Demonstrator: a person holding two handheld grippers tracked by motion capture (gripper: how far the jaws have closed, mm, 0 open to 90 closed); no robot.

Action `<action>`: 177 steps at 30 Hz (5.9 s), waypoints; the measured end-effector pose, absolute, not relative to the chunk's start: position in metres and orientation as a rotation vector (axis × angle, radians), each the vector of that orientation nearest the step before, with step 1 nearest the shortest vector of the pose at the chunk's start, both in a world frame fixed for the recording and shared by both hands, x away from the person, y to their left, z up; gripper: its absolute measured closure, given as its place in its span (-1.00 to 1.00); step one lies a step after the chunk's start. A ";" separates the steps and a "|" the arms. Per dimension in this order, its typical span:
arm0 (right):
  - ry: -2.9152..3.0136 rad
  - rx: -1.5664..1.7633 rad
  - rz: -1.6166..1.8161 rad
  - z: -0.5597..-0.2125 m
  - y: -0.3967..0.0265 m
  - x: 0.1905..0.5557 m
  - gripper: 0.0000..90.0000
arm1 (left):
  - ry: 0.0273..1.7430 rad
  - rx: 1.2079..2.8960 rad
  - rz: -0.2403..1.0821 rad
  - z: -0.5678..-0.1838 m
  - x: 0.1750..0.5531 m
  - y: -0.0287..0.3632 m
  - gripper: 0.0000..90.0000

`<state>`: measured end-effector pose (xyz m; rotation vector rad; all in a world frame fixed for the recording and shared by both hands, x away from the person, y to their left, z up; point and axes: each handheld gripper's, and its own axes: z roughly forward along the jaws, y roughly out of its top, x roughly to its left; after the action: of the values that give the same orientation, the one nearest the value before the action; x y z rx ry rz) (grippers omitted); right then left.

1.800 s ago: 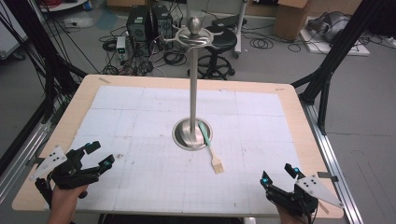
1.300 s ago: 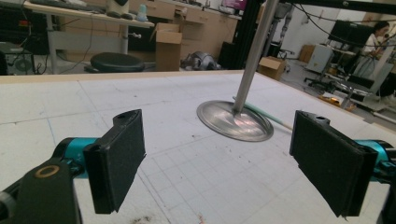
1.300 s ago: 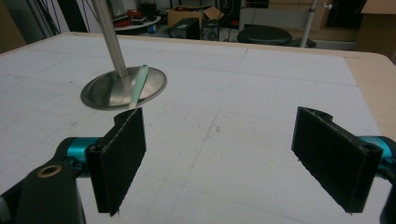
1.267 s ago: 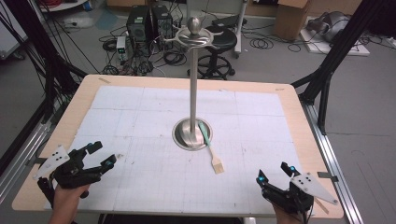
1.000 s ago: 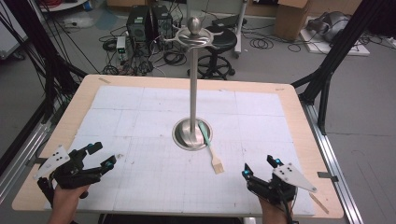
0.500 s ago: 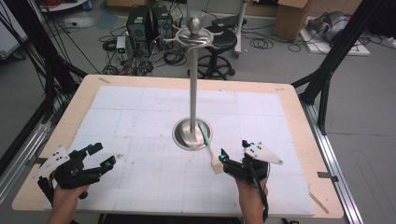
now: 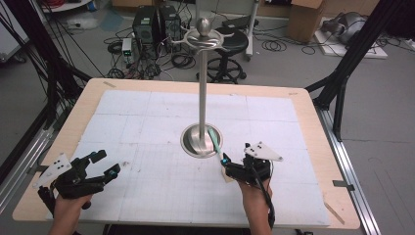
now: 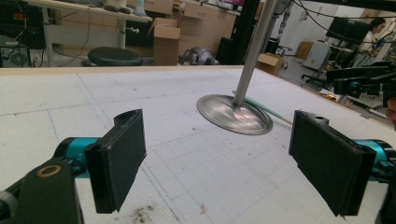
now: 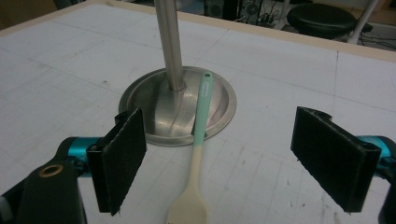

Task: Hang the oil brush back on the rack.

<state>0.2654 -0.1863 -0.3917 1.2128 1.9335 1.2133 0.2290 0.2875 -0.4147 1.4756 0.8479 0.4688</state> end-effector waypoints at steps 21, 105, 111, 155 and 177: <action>2.031 1.302 1.122 -0.420 -0.176 0.295 -0.13 | 0.851 1.485 0.461 -0.416 0.229 0.286 -0.57; 2.100 1.055 1.544 -0.378 -0.195 0.235 0.81 | 0.711 1.488 0.282 -0.339 0.246 0.197 -0.15; 2.104 1.009 1.605 -0.376 -0.185 0.235 0.81 | 0.686 1.502 0.213 -0.341 0.252 0.192 -0.19; 2.235 0.553 1.993 -0.373 -0.135 0.225 0.81 | 0.465 1.574 -0.033 -0.333 0.255 0.152 0.62; 2.412 0.475 2.047 -0.365 -0.143 0.242 0.14 | 0.323 1.592 -0.087 -0.323 0.249 0.157 0.84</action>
<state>0.2423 -0.1433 -0.3646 0.4747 2.4118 2.0471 0.2494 0.1573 -0.3228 1.5921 0.3230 -0.0875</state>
